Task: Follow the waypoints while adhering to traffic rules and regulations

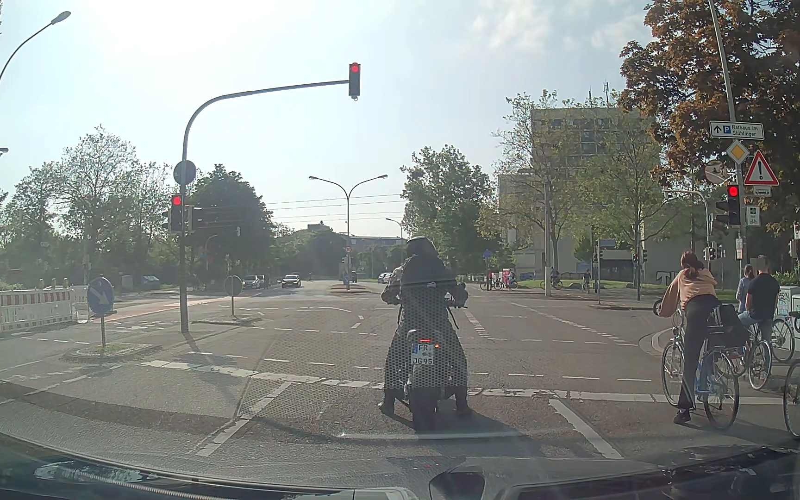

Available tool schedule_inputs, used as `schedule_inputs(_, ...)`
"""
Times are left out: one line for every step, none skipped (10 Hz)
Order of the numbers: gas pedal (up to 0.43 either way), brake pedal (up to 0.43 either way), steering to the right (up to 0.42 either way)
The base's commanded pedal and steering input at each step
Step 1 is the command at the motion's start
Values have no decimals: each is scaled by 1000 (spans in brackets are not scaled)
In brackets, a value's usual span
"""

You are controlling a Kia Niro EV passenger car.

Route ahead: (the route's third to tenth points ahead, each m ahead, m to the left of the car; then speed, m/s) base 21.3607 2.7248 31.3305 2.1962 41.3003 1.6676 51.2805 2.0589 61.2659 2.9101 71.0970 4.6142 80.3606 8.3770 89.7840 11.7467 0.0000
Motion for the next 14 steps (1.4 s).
schedule_inputs(0,238,6)
schedule_inputs(0,238,7)
schedule_inputs(0,238,7)
schedule_inputs(0,238,7)
schedule_inputs(0,238,7)
schedule_inputs(0,238,7)
schedule_inputs(0,238,6)
schedule_inputs(0,238,6)
schedule_inputs(0,238,6)
schedule_inputs(0,238,6)
schedule_inputs(0,238,6)
schedule_inputs(0,238,6)
schedule_inputs(0,238,6)
schedule_inputs(0,238,6)
